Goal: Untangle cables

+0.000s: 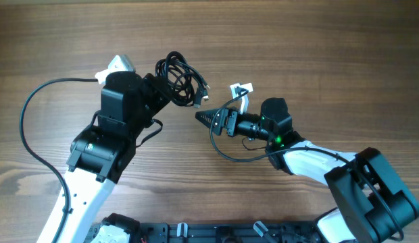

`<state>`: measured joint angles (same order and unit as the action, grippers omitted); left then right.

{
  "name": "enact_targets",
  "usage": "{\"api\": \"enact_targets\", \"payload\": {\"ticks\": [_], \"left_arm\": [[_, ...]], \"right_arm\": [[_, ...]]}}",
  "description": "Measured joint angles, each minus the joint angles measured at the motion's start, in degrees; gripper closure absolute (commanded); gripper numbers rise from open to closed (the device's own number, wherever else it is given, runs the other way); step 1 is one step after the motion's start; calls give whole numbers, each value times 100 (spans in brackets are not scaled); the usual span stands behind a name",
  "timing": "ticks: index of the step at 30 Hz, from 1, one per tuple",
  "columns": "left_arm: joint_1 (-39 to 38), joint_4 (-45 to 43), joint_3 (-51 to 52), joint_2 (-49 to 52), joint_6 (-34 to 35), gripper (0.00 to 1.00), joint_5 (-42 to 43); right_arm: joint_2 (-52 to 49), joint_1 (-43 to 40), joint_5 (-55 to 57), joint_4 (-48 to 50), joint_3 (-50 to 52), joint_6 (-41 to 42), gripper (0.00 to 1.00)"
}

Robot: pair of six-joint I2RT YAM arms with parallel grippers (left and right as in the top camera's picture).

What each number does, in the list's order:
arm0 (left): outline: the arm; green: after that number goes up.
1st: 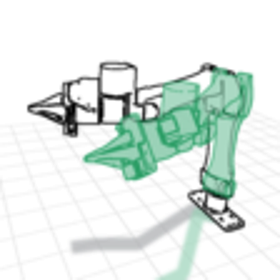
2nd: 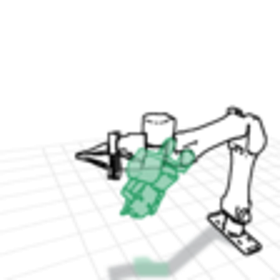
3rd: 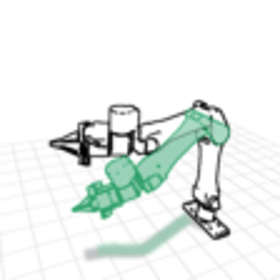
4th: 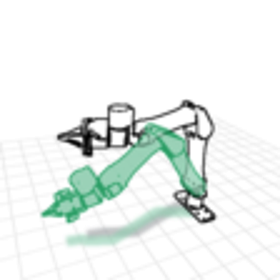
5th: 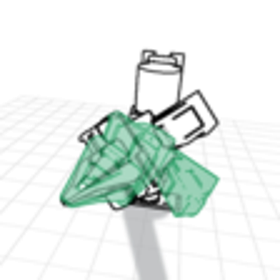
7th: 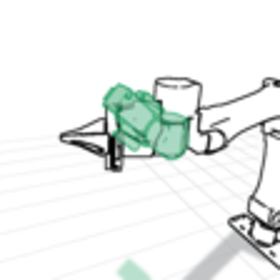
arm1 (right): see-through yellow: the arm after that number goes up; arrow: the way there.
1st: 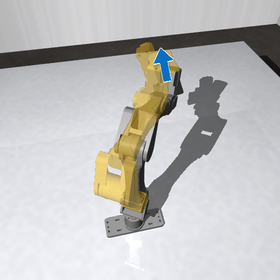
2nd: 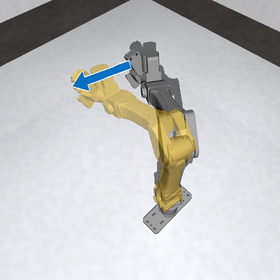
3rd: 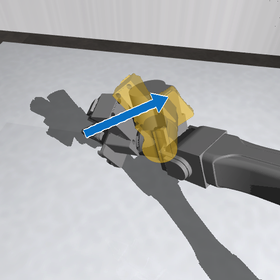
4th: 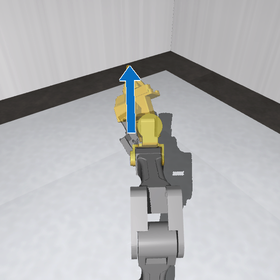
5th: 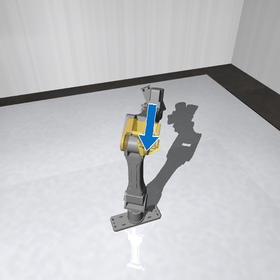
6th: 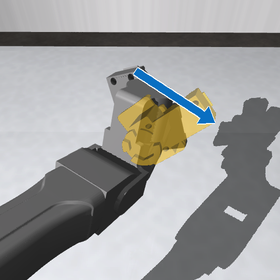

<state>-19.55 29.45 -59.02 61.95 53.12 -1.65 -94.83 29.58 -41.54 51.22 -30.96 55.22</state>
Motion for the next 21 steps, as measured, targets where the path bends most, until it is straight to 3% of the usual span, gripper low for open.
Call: {"api": "enact_targets", "payload": {"ticks": [21], "left_arm": [[0, -20, 2, 0, 83, 96, 304]], "right_arm": [[0, 0, 369, -254, 0, -2, 3]]}}
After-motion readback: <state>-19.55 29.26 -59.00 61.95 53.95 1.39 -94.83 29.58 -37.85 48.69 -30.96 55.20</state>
